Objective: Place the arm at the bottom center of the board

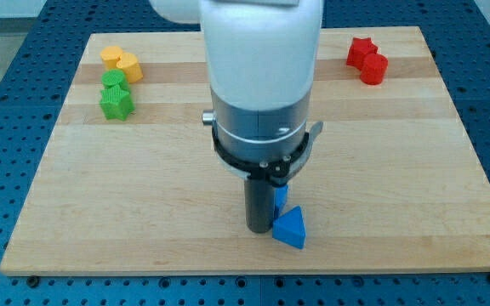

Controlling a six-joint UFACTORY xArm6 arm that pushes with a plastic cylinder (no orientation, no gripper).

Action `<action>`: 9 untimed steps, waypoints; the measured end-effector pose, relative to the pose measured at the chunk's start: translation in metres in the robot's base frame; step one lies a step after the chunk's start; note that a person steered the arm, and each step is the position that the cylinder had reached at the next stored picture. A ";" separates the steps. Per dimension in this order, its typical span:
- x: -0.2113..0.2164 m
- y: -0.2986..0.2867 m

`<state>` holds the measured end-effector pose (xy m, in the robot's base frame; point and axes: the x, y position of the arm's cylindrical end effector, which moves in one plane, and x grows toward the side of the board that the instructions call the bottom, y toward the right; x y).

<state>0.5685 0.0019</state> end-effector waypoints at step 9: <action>0.050 0.016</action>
<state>0.6182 0.0179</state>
